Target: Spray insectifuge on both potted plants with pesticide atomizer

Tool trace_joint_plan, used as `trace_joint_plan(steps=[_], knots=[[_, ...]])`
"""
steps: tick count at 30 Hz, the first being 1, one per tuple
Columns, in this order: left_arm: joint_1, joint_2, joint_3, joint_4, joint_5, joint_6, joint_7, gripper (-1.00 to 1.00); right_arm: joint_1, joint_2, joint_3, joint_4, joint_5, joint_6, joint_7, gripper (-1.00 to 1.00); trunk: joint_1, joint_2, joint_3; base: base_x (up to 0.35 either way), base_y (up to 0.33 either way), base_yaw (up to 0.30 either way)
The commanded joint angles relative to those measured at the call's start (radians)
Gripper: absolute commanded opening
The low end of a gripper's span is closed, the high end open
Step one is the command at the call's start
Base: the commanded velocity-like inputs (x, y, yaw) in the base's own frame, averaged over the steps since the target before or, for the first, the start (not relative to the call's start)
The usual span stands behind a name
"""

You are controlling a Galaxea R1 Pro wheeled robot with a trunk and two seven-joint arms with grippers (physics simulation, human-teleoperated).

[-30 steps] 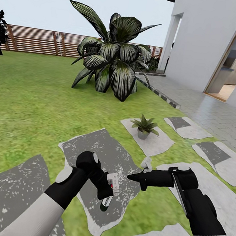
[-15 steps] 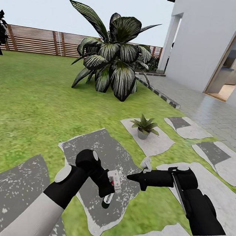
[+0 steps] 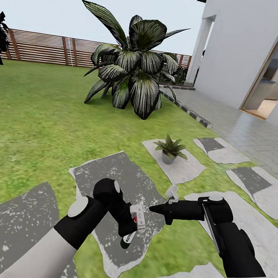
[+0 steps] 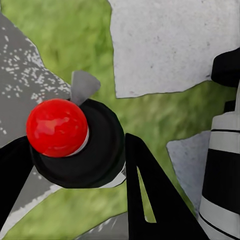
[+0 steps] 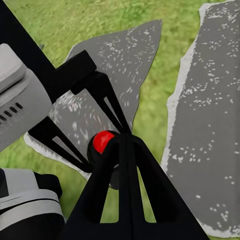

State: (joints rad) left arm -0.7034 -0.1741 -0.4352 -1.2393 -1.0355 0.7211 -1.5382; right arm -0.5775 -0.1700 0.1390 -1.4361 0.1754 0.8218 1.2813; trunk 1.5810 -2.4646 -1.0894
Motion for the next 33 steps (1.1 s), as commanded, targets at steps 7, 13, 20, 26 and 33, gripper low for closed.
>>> trace_joint_plan(steps=[7,13,20,26,33], knots=[[-0.001,0.000,0.000,-0.003,-0.009,0.011,-0.009,-1.00,-0.001,0.003,0.001,-0.001,0.008,0.007,0.008,-1.00,0.000,0.000,-0.001,0.000,0.000,0.000],[-0.001,0.000,0.000,-0.024,-0.009,0.011,-0.009,-1.00,-0.001,0.046,0.002,-0.001,0.008,0.007,0.009,-1.00,0.000,0.000,-0.001,0.000,0.000,0.000],[-0.001,0.000,0.000,-0.032,-0.008,0.009,-0.011,-1.00,-0.001,0.048,0.002,-0.001,0.008,0.007,0.009,-1.00,0.000,0.000,-0.001,0.000,0.000,0.000],[-0.001,0.000,0.001,-0.039,-0.008,0.008,-0.011,-1.00,-0.001,0.047,0.001,-0.001,0.008,0.007,0.009,-1.00,0.000,0.000,-0.001,0.000,0.000,0.000],[-0.001,0.000,0.001,-0.059,-0.008,0.008,-0.013,-1.00,-0.001,0.047,0.001,-0.001,0.008,0.007,0.009,-1.00,0.000,0.000,-0.001,0.000,0.000,0.000]])
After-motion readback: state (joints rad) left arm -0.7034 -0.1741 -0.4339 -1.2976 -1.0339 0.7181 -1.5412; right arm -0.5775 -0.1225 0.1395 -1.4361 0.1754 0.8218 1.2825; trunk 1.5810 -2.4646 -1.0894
